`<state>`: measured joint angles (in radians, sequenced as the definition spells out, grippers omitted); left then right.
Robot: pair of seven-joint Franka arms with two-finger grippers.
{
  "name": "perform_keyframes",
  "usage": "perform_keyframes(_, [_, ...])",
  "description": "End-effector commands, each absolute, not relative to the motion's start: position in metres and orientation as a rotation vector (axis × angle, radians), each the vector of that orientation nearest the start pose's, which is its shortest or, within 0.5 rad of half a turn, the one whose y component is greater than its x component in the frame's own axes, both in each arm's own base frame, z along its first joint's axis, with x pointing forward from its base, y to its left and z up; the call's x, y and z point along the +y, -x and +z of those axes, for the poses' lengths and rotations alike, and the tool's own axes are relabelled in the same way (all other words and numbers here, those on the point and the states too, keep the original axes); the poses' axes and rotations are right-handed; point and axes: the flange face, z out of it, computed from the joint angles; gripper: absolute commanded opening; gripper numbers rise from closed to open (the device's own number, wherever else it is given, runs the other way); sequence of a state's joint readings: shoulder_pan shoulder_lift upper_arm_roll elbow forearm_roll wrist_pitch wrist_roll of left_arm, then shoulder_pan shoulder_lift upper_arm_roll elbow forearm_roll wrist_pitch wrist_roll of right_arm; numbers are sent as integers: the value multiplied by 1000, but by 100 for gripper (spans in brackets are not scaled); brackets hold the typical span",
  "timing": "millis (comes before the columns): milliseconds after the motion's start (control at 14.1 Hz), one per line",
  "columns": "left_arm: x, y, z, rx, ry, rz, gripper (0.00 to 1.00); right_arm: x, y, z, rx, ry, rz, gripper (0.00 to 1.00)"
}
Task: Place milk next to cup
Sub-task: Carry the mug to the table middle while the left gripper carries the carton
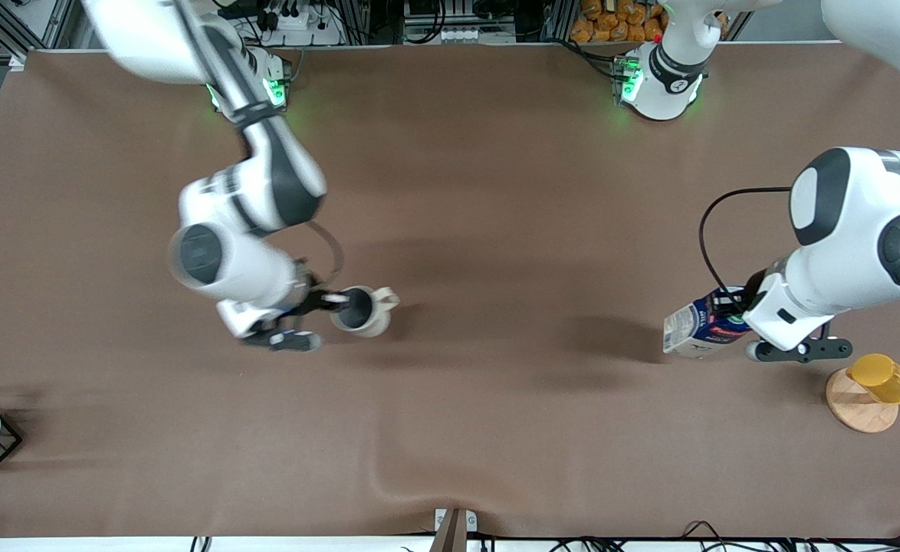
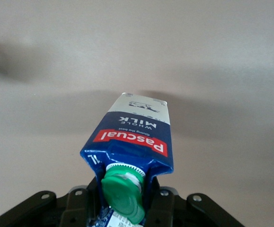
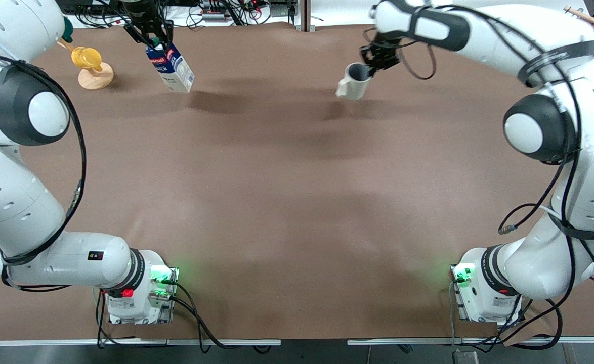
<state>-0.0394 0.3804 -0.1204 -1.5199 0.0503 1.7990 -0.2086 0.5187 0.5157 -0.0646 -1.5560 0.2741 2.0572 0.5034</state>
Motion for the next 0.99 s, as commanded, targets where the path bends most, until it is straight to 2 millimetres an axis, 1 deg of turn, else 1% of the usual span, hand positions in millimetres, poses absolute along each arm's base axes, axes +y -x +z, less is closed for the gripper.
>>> perform_keyframes(0, [-102,-646,447,-98,3127,163,29,369,-614,341,397,2927,142,0])
perform_keyframes(71, [-108,-644,448,-99,3130,164,29,389,-609,335,418,2925,129,0])
perform_keyframes(212, [-113,-642,450,-111,3127,175,29,418,-599,325,451,2924,87,0])
perform_keyframes(283, [-120,-640,450,-119,3127,185,29,425,-596,321,454,2927,62,0])
perform_keyframes(425, [-125,-636,450,-126,3122,215,29,438,-588,311,474,2932,69,0])
perform_keyframes(495, [-132,-634,450,-112,3124,222,29,448,-583,304,486,2925,54,0])
perform_keyframes(566, [-135,-633,450,-108,3124,225,29,457,-580,301,492,2910,24,0])
perform_keyframes(637, [-139,-631,449,-96,3123,236,29,461,-577,297,496,2908,21,0])
perform_keyframes(708, [-149,-628,449,-68,3125,251,29,463,-575,290,496,2914,28,0])
perform_keyframes(849, [-158,-625,449,-68,3129,259,29,470,-570,284,487,2918,28,0])
perform_keyframes(920, [-166,-623,450,-59,3132,260,29,470,-570,283,487,2918,28,0])
